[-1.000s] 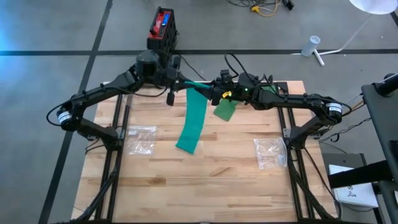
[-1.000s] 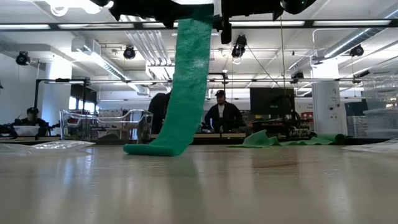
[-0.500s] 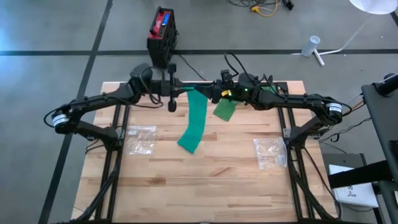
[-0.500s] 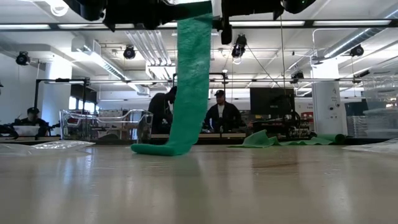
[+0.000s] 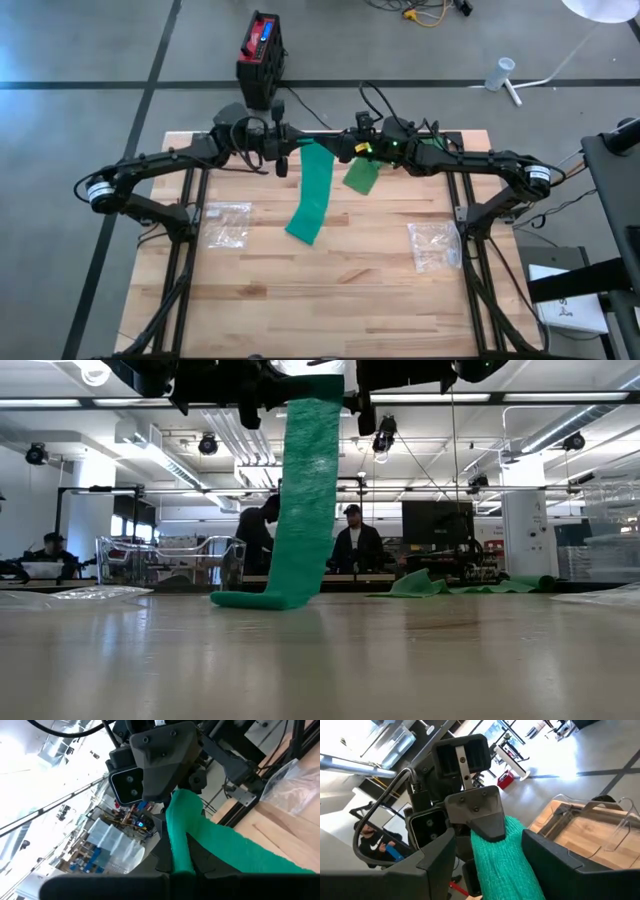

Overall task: Roll bandage
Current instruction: Roll the blue bandage

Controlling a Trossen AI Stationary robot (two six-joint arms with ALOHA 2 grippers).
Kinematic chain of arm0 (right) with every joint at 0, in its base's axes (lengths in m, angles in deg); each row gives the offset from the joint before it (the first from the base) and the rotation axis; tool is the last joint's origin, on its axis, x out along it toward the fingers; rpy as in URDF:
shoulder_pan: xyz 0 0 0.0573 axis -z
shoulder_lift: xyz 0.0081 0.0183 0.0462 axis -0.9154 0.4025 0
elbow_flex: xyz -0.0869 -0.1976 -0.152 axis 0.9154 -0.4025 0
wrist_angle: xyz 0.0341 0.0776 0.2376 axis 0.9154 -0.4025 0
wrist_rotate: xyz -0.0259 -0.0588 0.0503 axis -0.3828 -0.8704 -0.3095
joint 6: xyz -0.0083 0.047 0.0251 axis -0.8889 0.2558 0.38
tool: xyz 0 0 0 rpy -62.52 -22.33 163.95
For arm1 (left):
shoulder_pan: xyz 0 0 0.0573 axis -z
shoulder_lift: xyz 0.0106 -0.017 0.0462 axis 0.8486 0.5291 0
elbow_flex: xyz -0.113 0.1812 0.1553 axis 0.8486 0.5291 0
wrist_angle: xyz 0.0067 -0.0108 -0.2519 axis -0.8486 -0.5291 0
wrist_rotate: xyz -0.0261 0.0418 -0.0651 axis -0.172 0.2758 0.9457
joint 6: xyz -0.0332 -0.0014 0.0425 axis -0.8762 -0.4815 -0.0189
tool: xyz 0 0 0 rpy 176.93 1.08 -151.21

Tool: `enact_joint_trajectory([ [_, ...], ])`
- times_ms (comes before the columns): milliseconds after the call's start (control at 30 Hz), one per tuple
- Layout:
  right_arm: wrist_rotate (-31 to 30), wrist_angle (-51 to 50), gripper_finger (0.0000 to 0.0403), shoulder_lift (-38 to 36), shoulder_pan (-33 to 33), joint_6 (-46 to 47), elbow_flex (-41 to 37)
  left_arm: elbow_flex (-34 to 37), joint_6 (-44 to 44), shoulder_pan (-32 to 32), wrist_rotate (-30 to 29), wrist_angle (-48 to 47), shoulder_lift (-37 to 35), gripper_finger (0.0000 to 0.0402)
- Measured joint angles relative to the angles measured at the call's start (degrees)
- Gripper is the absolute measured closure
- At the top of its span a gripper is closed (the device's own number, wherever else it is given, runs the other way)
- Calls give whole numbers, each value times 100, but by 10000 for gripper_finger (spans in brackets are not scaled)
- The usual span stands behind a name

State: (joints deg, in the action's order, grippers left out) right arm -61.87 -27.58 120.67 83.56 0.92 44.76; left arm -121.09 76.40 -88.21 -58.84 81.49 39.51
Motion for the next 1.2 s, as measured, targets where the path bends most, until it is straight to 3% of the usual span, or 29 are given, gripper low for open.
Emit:
enact_joint_trajectory([
  [900, 34, -114, 200, 0, -4, 22, 0, 0, 285, -2, 127, 30, 18, 393],
  [1200, -9, -226, 260, 0, 2, 18, 0, 0, 347, -2, -28, 48, 87, 392],
])
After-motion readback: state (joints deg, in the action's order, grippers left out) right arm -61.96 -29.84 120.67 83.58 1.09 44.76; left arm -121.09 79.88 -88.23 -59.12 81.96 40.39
